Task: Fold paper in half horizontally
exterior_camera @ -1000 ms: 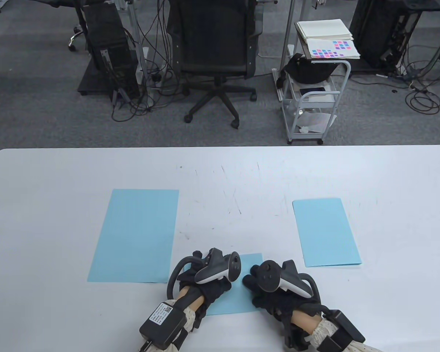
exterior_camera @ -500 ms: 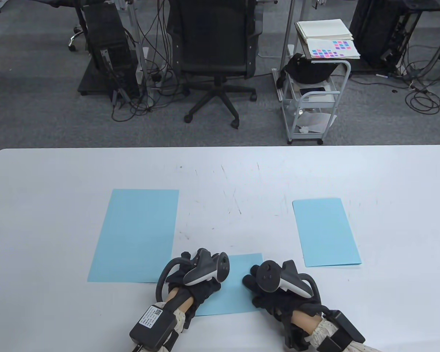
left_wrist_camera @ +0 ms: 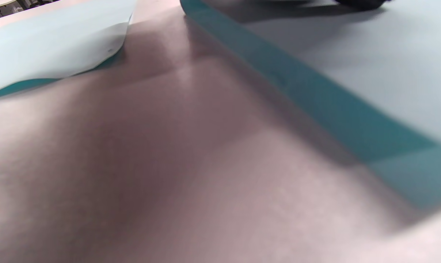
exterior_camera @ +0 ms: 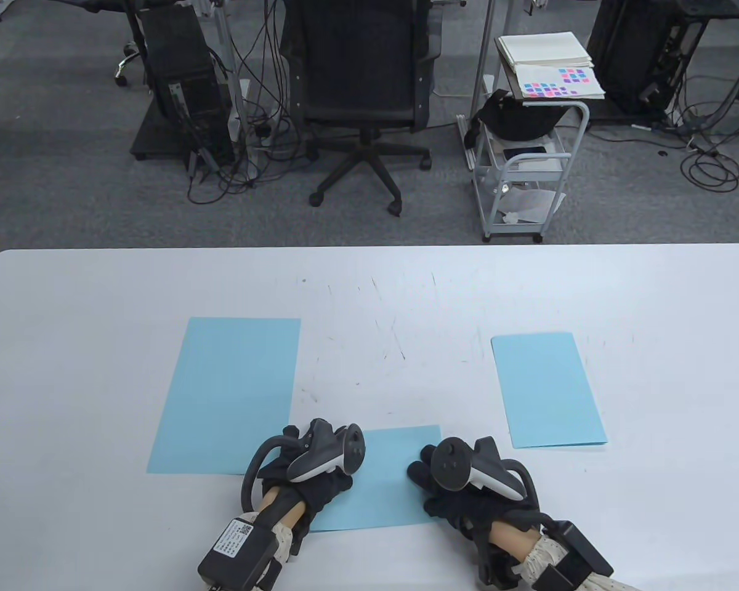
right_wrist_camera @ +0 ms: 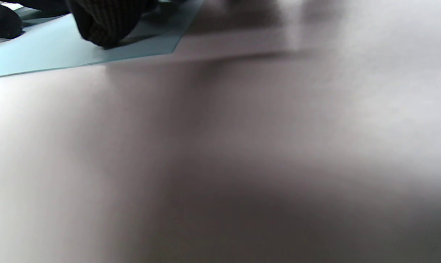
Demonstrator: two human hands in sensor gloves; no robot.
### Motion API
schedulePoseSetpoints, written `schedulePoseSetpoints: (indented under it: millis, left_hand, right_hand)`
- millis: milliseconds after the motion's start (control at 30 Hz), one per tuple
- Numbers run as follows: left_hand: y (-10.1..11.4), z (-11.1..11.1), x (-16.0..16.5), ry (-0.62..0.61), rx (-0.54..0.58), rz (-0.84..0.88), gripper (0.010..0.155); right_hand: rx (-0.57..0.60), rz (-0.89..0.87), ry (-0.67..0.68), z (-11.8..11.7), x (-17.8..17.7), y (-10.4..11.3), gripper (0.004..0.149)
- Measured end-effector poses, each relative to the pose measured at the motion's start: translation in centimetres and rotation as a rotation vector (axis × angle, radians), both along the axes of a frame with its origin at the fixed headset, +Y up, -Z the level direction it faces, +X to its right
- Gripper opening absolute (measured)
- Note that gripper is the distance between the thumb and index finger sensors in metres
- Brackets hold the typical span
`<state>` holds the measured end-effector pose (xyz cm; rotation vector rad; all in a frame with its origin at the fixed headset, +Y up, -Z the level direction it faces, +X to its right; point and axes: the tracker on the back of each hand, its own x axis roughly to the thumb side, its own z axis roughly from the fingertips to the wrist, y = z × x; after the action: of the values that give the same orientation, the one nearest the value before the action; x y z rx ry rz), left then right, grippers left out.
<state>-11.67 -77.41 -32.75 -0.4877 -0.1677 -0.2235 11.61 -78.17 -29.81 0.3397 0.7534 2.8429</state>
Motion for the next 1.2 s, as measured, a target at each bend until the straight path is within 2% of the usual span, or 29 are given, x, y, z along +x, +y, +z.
schedulePoseSetpoints:
  millis: [1200]
  left_hand:
    - [-0.1,0.5,-4.8,0.11,0.009,0.042,0.063]
  right_hand:
    - [-0.001,0.0,-0.001,0.1,0.1,0.0,0.063]
